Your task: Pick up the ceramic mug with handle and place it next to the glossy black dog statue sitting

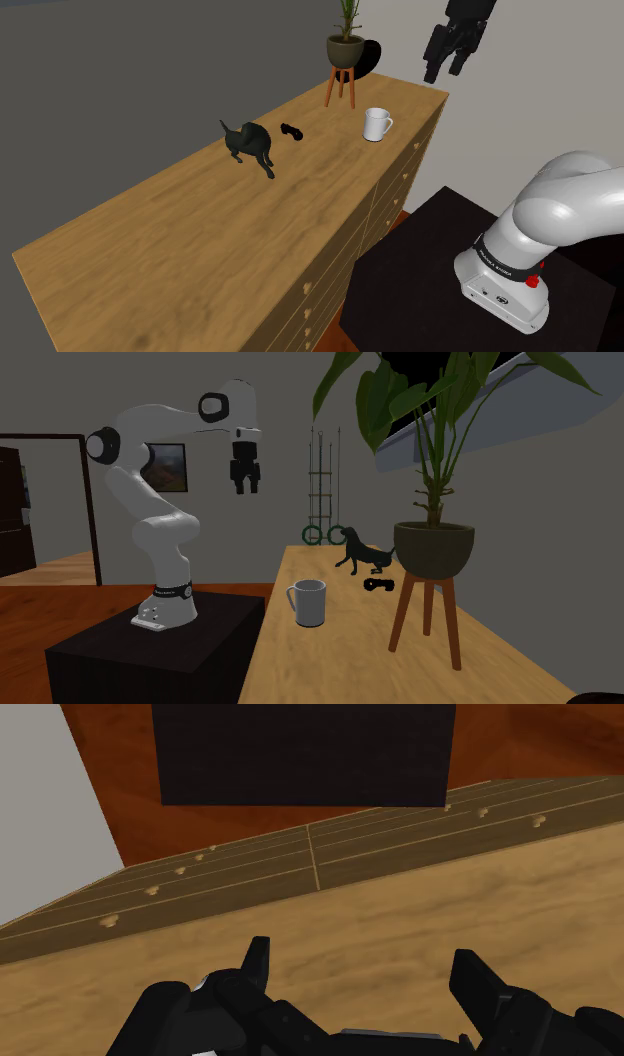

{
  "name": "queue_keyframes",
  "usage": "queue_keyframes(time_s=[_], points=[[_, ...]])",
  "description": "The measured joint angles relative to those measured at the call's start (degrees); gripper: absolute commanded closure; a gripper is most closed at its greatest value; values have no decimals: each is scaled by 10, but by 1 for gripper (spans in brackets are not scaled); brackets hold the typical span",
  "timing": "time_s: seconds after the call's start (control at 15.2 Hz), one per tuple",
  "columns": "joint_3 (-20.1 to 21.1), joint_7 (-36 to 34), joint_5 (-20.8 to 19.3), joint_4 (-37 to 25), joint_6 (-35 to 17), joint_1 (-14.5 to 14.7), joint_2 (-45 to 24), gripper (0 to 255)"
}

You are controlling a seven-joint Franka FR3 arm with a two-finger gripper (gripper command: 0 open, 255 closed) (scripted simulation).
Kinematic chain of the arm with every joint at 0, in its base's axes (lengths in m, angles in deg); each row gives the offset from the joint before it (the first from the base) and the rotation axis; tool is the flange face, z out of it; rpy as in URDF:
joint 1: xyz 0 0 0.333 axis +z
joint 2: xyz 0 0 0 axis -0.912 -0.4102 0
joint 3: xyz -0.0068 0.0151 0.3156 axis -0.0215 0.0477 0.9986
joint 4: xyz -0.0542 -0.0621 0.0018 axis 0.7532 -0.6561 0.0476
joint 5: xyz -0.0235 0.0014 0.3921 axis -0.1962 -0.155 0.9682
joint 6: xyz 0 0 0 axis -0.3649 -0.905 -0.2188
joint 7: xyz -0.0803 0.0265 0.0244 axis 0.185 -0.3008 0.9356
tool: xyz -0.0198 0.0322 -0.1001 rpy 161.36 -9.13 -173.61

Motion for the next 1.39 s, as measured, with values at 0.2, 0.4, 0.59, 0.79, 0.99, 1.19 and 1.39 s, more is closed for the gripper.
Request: queue_keyframes(time_s=[0.2, 0.4, 0.59, 0.79, 0.99, 1.19, 1.39], points=[[-8, 10, -5, 6, -16, -3, -12, 0], [-25, 31, -15, 19, -60, -8, -44, 0], [-43, 52, -24, 25, -108, -13, -88, 0], [-64, 78, -33, 29, -152, -20, -129, 0], [-82, 101, -36, 22, -200, -24, -185, 0], [-99, 124, -35, 8, -241, -27, -242, 0], [-114, 146, -29, -16, -278, -29, -304, 0]])
